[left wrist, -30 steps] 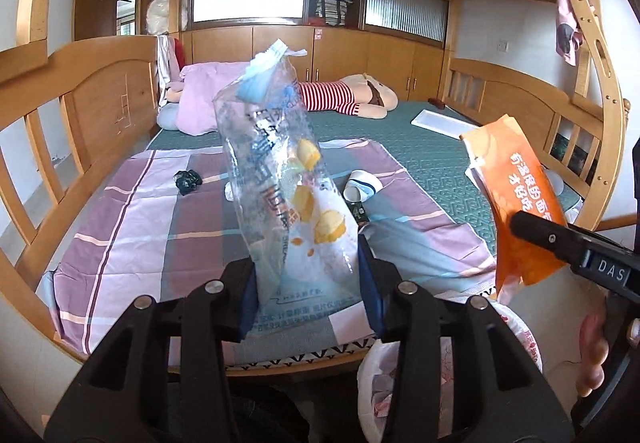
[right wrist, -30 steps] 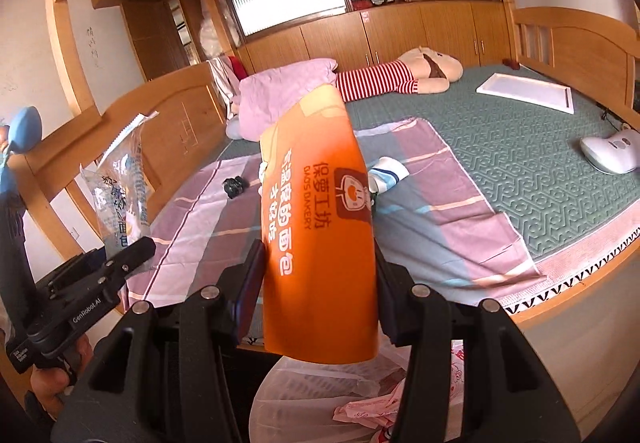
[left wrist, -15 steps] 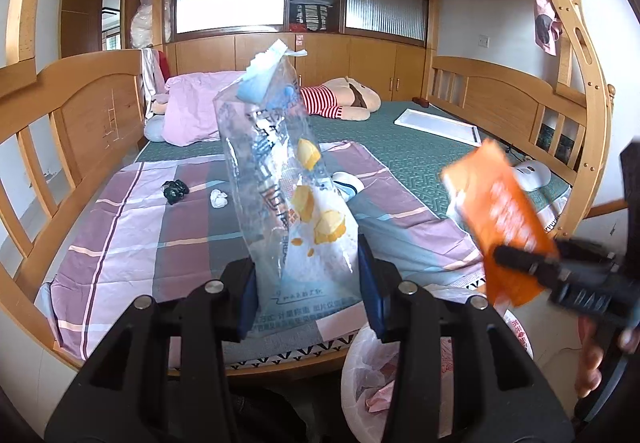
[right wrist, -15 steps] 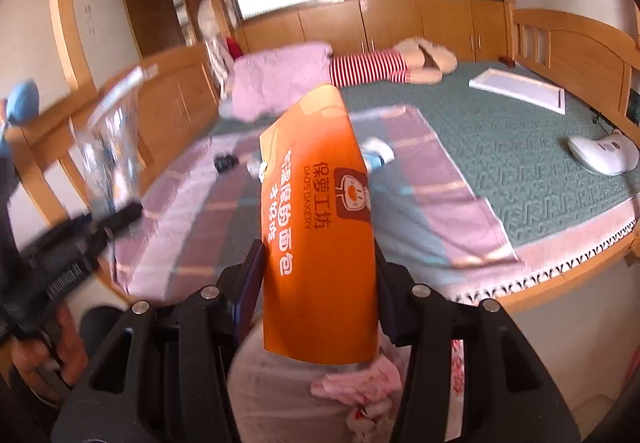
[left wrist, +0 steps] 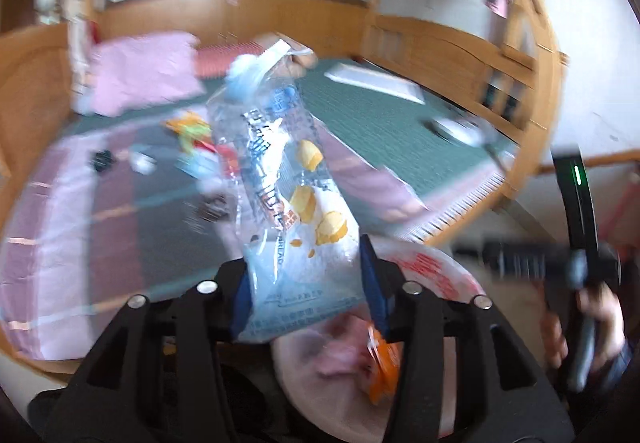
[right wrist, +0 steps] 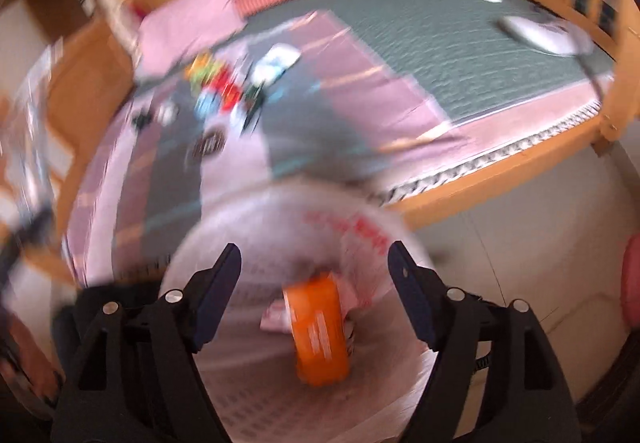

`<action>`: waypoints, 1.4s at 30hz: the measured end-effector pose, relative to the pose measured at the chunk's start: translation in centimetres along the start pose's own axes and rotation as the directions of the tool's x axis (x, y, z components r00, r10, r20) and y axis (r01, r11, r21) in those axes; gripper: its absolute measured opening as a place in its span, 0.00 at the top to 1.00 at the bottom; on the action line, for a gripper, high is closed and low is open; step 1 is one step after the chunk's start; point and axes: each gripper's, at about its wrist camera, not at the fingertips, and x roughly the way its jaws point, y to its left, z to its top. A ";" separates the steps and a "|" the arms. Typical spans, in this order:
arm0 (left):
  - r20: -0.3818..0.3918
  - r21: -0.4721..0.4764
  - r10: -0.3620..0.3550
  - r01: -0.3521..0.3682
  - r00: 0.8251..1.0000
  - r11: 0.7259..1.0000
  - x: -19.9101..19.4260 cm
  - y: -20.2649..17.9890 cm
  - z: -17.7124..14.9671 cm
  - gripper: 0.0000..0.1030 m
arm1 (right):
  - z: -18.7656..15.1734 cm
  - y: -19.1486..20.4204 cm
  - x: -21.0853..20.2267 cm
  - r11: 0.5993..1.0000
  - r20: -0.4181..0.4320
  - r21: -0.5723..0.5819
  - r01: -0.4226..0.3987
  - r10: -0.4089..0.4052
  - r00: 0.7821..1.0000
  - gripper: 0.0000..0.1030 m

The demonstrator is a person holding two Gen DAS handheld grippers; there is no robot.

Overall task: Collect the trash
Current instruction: 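Release the orange bag over the bin while the left gripper drops the clear wrapper in, then grasp the black plastic bag on the sheet with the right gripper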

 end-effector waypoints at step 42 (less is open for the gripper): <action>-0.439 -0.800 0.407 -0.554 0.801 0.228 0.7 46.5 -8.3 0.04 | 15.9 55.0 46.0 0.808 -0.154 -0.579 -0.111 0.026 0.988 0.66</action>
